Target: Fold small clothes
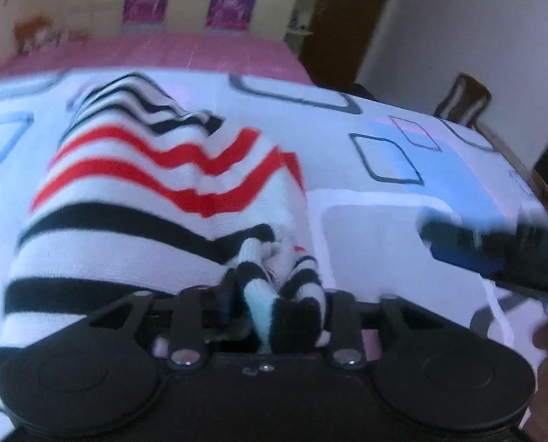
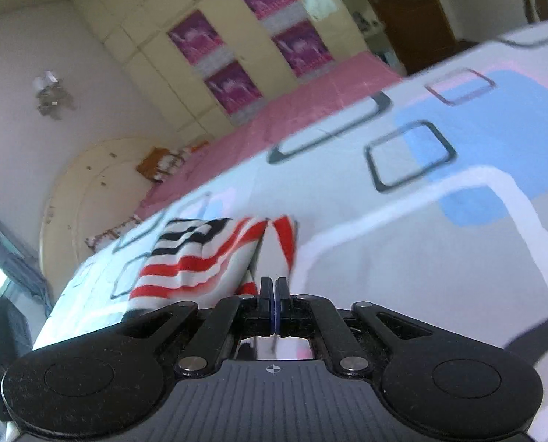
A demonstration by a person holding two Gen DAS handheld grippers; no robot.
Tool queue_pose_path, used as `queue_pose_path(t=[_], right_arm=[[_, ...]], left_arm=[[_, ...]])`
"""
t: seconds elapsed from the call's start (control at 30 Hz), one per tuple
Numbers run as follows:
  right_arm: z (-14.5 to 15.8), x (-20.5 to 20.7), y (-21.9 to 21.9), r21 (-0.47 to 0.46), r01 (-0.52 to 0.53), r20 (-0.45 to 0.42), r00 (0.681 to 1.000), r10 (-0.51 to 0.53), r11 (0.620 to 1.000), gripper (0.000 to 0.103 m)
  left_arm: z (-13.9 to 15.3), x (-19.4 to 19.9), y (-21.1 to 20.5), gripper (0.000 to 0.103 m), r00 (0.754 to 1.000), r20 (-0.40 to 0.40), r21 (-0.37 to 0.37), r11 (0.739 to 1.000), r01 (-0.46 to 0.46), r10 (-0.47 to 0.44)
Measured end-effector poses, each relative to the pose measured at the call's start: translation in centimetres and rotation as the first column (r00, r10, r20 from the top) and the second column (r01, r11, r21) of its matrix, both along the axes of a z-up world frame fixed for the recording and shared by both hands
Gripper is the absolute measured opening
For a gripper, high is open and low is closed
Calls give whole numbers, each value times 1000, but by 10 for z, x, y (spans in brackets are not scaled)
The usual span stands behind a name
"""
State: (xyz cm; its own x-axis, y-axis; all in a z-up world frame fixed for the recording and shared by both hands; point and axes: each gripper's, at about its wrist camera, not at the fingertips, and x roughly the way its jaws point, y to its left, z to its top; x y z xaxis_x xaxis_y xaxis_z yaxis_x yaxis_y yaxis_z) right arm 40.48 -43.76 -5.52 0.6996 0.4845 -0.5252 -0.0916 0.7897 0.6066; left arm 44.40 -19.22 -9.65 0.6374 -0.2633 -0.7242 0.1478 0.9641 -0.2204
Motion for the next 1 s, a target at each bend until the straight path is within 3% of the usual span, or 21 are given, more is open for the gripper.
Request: queue_pose_path(t=[0.03,0.13,0.17,0.27,0.37,0.43,0.53,0.63,0.77,0.87,0.93,1.0], right_arm=[[2,-3,-3,29,-3,33,999,2,1000,72],[7,-2,1,89,-63,50,997,58,994,71],[6,2,5,120,-94,44,995,89,988,63],[0,11,23,149,-146,0,989,148,978,60],[-12,24,42,156,-179,-48,981,188,971,51],[-18,34,55,148,-192,-72,976,204,970,48],[-24,52,71,71,-195,-98,975,202,978,48],[-29,73,89,15,-207,-121,971,207,978,48],[-28,77,102,-78,-223,-98,972,215,972,18],[-15,57,100,-152,-182,-24,983,181,971,14],[-13,40,96,-218,-154,11,987,160,964,14],[-30,39,93,-229,-159,-35,987,155,960,14]], left_arm=[[9,-7,7,63,1000,6,-54,998,24,-23],[36,-31,47,57,999,40,-187,982,0,7],[42,-36,64,57,997,69,-207,978,-22,37],[44,-36,111,49,983,107,-155,979,-128,146],[28,-10,153,38,976,49,-188,962,-198,210],[12,3,169,34,976,27,-204,957,-207,217],[-2,14,175,37,985,-20,-259,951,-169,170],[-4,14,173,37,991,-13,-243,961,-131,132],[1,18,164,33,997,-3,-230,970,-77,78],[-1,24,157,33,1000,-10,-241,971,-4,2],[0,25,139,34,998,-9,-153,986,58,-60],[3,25,122,34,998,2,-59,996,70,-70]])
